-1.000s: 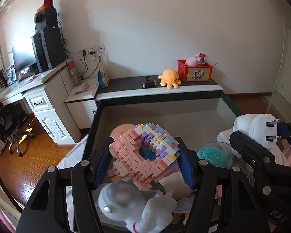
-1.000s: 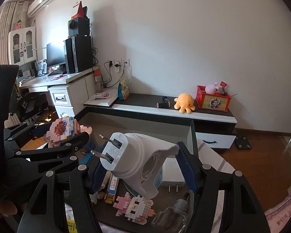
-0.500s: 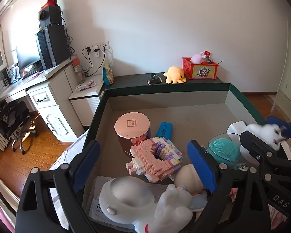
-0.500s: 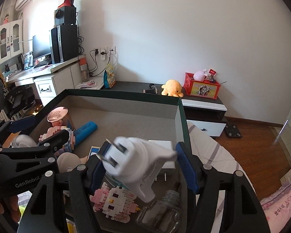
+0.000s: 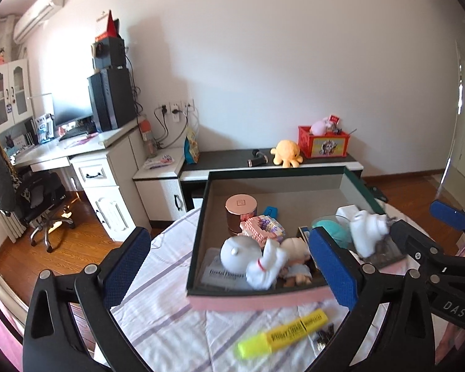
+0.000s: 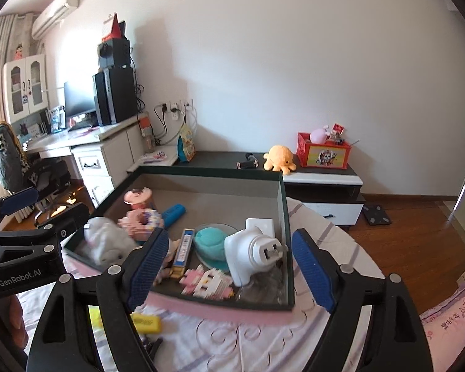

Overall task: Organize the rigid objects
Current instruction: 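Open both tools to drop the plug and block piece into the box, then withdraw both open tools from the box toward the yellow highlighter and clip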

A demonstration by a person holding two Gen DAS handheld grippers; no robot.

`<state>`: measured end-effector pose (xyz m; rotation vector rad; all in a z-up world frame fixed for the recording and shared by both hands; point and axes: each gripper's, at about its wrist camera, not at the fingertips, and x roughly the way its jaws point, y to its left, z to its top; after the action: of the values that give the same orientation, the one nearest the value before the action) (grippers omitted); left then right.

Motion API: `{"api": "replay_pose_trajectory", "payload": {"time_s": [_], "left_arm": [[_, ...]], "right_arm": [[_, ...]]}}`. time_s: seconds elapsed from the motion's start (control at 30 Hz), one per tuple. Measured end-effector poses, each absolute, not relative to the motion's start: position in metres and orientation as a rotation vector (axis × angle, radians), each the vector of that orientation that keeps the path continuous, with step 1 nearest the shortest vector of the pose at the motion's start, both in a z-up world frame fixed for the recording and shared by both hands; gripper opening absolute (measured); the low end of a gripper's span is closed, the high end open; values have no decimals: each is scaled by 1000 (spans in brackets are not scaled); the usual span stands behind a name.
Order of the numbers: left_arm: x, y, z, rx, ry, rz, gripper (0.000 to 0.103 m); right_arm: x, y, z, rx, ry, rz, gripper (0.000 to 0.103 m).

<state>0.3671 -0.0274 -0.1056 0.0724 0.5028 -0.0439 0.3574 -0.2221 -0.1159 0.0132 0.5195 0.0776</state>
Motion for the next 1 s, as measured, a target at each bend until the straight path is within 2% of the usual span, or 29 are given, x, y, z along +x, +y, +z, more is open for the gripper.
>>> {"api": "replay_pose_trajectory", "payload": {"time_s": [0.07,0.13,0.17,0.57,1.0], "left_arm": [[339,-23,-96,61,466,-40,103],[308,-20,-88,48,432,-35,103],[296,-19,-85,43,419,-41,103],[160,-16,-49,38,289,-42,103],[78,-6,-17,13,151,-4,103]], "right_arm": [[329,-221,-104,25,480,91,90],[303,-217,-95,20,450,89,101],[288,-215,-90,17,429,91,103],[153,-202,-51,29,287,102,103],[71,-191,-20,6,163,93,103]]}}
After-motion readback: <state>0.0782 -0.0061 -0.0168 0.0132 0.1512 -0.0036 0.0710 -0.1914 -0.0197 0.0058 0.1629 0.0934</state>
